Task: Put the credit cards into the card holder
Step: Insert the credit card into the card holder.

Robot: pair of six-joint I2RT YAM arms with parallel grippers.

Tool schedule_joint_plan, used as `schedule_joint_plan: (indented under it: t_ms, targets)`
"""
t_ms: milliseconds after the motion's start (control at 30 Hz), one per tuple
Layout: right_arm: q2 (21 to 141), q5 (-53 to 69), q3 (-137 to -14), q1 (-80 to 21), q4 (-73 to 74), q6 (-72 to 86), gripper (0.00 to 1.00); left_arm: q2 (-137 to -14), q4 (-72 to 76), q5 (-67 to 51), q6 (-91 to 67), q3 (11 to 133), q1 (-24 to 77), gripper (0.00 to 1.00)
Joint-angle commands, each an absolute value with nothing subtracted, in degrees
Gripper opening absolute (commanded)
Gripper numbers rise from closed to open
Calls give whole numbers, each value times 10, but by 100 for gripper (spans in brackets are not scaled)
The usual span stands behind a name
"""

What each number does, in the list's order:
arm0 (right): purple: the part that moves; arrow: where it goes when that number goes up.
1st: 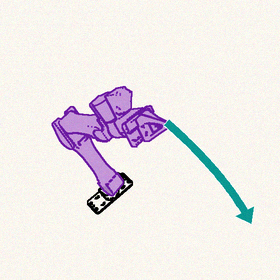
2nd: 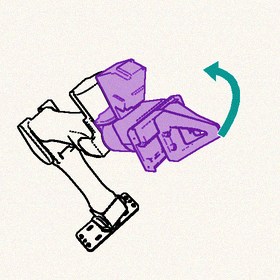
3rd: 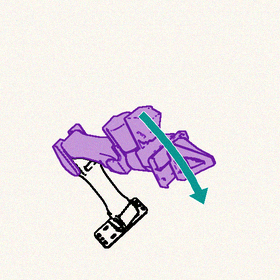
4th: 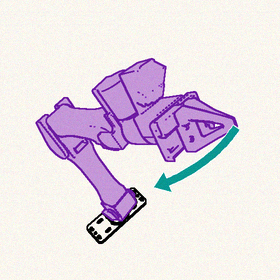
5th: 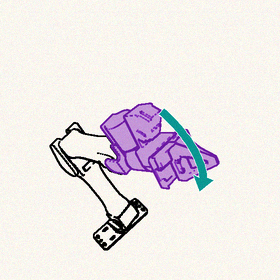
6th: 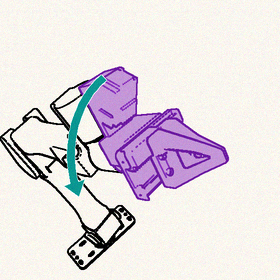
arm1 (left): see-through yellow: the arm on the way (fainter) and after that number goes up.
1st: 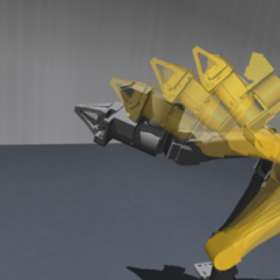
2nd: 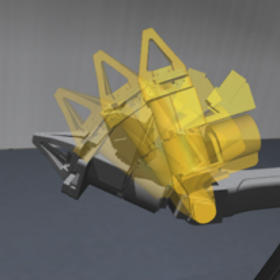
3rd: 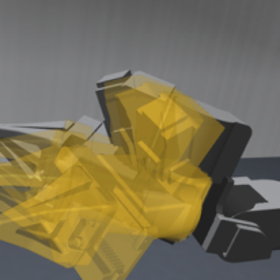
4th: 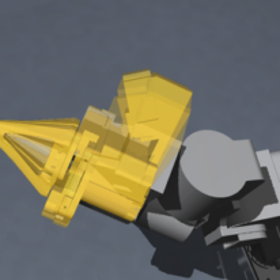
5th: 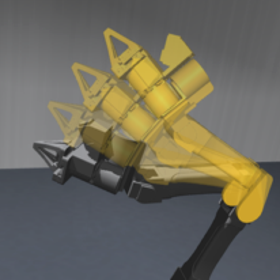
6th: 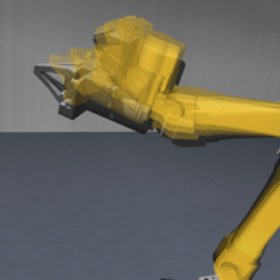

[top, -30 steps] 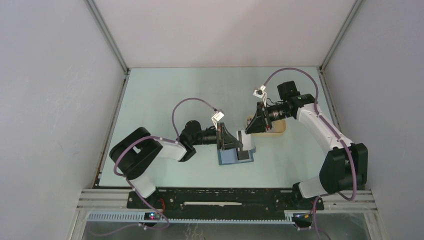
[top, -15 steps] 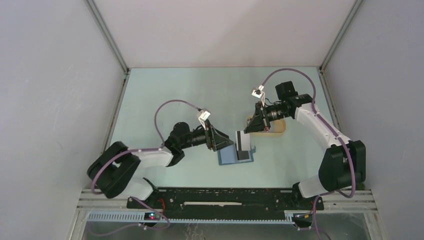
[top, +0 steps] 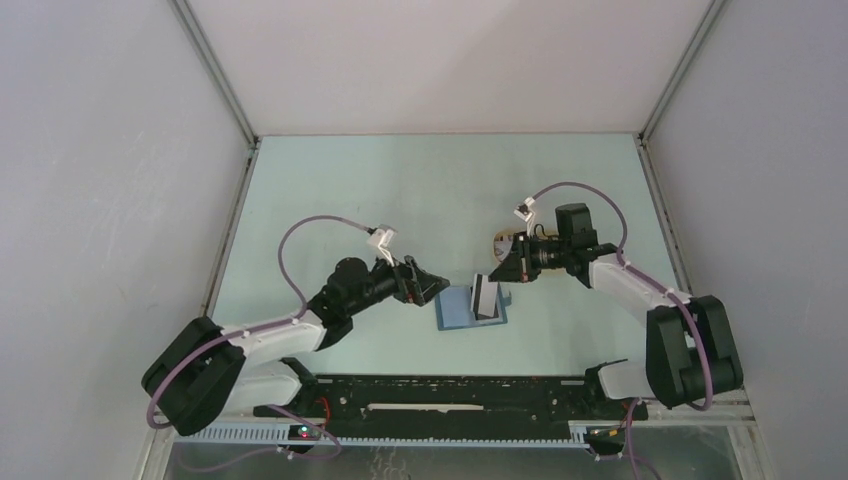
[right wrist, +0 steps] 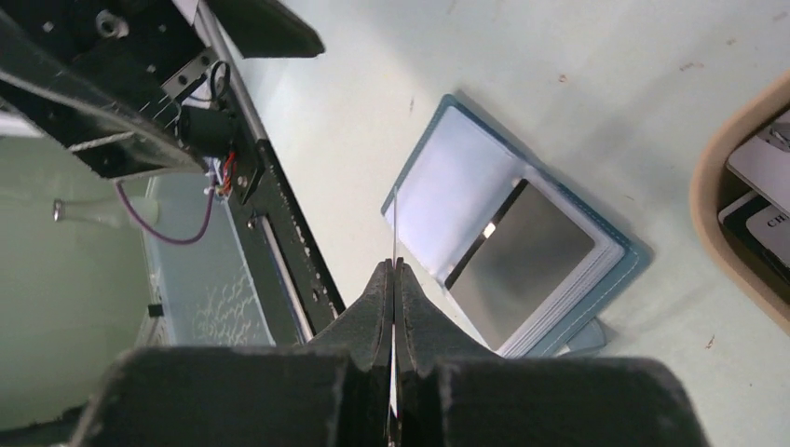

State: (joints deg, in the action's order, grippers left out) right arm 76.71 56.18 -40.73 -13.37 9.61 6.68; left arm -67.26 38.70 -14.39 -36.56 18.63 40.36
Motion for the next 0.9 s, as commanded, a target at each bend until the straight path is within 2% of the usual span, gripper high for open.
schedule_joint_plan:
  t_ms: [0, 67, 200, 333, 633, 733, 867]
  targets:
    - [804, 511, -398, -154, -12, 140, 0, -697, 387, -110, -410, 181, 406, 92]
    - [820, 494, -397, -157, -19, 147, 0, -716, 368, -91, -418, 186, 415, 82]
    - [835, 465, -397, -158, -20, 150, 0, -745, 346, -34, -439, 188, 446, 71]
    - [848, 449, -397, -160, -17, 150, 0, -775, 308, 31, -452, 202, 482, 68]
    - [873, 436, -397, -165, -3, 141, 0, -822, 217, 90, -483, 247, 516, 61]
    - [884, 437, -397, -167, -3, 144, 0, -833, 204, 99, -492, 254, 523, 61]
    - [890, 438, -397, -167, 16, 144, 0, -848, 188, 98, -496, 264, 525, 55]
